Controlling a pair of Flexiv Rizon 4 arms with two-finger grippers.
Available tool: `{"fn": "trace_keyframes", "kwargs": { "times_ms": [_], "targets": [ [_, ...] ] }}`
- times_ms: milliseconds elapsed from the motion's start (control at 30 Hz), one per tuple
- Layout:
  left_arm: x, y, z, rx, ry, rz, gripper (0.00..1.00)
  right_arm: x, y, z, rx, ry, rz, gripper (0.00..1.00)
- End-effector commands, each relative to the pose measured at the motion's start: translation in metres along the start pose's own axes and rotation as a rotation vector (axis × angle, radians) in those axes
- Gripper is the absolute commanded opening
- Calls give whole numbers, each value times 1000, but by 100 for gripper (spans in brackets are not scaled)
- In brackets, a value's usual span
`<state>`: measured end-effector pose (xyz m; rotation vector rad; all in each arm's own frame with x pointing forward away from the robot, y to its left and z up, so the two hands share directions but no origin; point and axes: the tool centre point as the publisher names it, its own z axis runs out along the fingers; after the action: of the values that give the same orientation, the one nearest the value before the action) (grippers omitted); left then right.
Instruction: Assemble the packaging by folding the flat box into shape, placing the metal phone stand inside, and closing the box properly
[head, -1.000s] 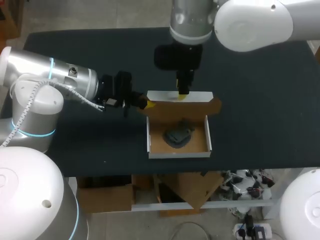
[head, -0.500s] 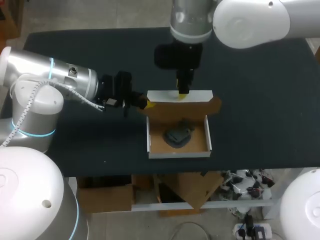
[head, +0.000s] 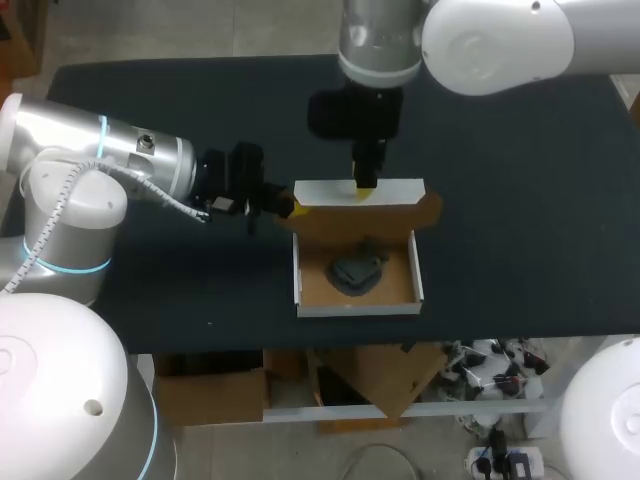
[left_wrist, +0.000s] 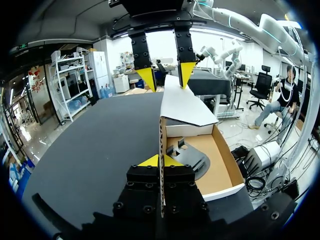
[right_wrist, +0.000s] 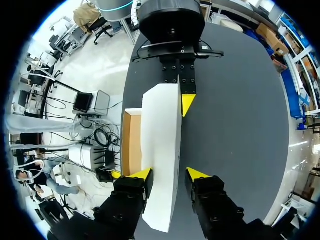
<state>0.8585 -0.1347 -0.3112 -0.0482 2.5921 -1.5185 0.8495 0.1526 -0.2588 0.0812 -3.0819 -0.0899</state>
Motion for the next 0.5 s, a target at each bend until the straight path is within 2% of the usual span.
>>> {"fn": "trace_keyframes", "kwargs": {
  "times_ms": [33, 267, 400, 500],
  "targets": [
    [0, -1, 0, 1, -1, 1, 0, -2, 1, 5, 2, 8, 0, 39],
    [0, -1, 0, 1, -1, 1, 0, -3, 1, 8, 3, 18, -2, 25],
    [0, -1, 0, 1, -1, 1, 0, -4, 1, 9, 4, 22, -4, 4],
    [0, -1, 0, 1, -1, 1, 0, -3, 2, 10, 4, 26, -7, 0]
  ]
}}
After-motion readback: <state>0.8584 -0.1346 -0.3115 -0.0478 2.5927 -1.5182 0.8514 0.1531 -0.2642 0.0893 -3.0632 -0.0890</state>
